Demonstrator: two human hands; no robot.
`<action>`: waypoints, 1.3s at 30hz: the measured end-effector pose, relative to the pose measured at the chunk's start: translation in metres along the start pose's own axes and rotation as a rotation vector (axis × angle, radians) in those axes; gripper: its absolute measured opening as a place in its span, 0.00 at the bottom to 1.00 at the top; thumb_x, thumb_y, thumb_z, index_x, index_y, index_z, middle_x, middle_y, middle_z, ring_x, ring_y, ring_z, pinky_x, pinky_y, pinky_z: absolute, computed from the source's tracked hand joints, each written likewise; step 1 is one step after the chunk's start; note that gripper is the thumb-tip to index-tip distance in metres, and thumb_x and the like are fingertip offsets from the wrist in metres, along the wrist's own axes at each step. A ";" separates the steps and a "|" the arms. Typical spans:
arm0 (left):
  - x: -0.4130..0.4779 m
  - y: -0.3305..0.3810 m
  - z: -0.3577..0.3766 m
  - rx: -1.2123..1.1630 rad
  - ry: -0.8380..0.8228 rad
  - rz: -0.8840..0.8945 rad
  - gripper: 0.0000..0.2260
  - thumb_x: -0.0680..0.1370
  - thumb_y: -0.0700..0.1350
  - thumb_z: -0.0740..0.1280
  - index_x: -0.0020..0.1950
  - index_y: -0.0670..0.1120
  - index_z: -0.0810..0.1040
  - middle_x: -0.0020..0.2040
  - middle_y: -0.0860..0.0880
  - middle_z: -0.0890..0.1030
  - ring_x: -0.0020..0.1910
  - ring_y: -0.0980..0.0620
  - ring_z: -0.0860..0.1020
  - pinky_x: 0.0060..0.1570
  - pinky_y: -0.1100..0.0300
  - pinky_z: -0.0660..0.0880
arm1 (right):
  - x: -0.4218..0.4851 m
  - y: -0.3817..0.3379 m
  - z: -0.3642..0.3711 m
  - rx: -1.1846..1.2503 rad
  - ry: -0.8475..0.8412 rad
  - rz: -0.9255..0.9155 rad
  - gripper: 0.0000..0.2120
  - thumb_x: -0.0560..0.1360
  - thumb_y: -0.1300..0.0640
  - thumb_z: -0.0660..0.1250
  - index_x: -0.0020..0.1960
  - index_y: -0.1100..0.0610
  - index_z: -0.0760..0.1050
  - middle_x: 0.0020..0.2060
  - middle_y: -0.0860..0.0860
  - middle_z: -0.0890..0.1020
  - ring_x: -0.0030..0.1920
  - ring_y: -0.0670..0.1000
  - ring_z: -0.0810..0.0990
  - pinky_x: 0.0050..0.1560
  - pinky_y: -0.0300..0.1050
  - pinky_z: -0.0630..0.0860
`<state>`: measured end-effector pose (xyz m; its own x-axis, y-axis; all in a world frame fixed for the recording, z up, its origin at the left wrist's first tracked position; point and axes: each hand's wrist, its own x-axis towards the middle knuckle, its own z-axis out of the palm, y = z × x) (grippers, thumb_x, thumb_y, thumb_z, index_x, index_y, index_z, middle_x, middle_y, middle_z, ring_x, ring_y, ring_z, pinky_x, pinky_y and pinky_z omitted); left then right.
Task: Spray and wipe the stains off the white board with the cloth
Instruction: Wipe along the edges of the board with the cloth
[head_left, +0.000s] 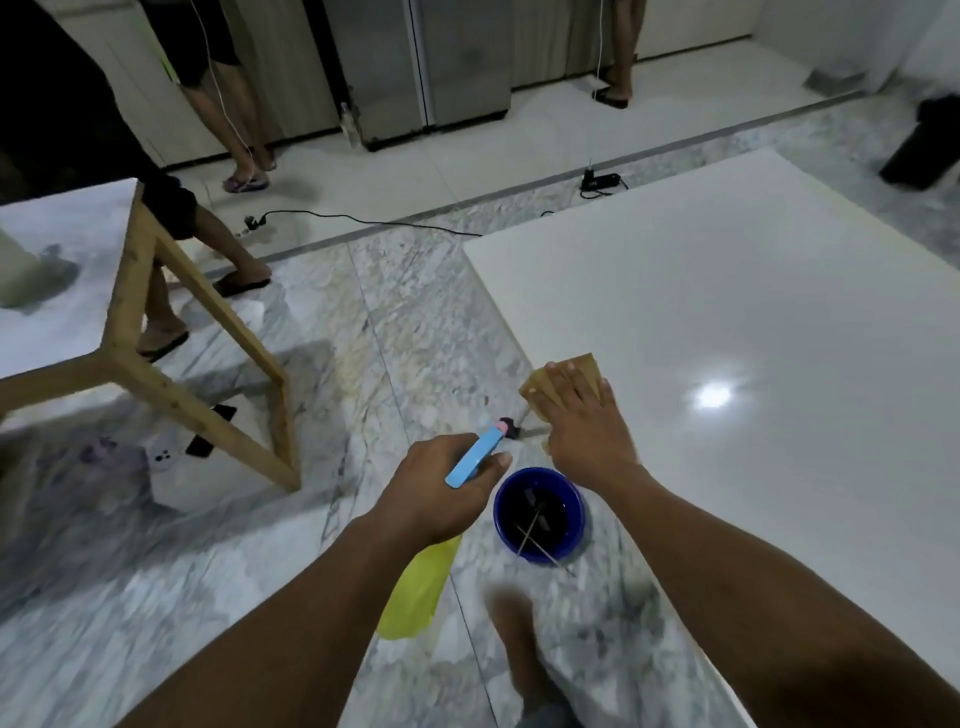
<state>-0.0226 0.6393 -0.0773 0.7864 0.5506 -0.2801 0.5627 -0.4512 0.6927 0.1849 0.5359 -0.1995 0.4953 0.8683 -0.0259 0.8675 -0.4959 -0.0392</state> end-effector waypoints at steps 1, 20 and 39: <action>-0.019 -0.002 0.007 -0.010 -0.006 -0.004 0.18 0.82 0.59 0.68 0.46 0.44 0.81 0.38 0.40 0.83 0.38 0.37 0.84 0.46 0.38 0.82 | -0.023 0.001 0.002 -0.002 0.015 0.012 0.33 0.75 0.54 0.64 0.78 0.44 0.59 0.80 0.50 0.52 0.80 0.55 0.46 0.76 0.63 0.50; -0.218 0.034 0.144 -0.087 -0.210 0.084 0.22 0.79 0.60 0.66 0.51 0.40 0.82 0.38 0.39 0.82 0.36 0.36 0.82 0.42 0.37 0.82 | -0.352 0.019 0.012 -0.019 0.062 0.052 0.36 0.74 0.60 0.62 0.80 0.48 0.56 0.81 0.51 0.51 0.80 0.56 0.45 0.75 0.65 0.55; -0.453 0.103 0.312 -0.017 -0.177 0.061 0.18 0.83 0.54 0.68 0.48 0.38 0.80 0.32 0.42 0.78 0.34 0.37 0.84 0.40 0.40 0.83 | -0.655 0.044 0.013 0.016 0.042 0.034 0.38 0.72 0.59 0.63 0.79 0.46 0.55 0.80 0.52 0.53 0.80 0.57 0.48 0.74 0.65 0.56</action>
<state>-0.2417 0.1242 -0.0866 0.8523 0.3899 -0.3487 0.5094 -0.4669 0.7228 -0.1018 -0.0550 -0.1974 0.5262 0.8502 0.0149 0.8494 -0.5248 -0.0553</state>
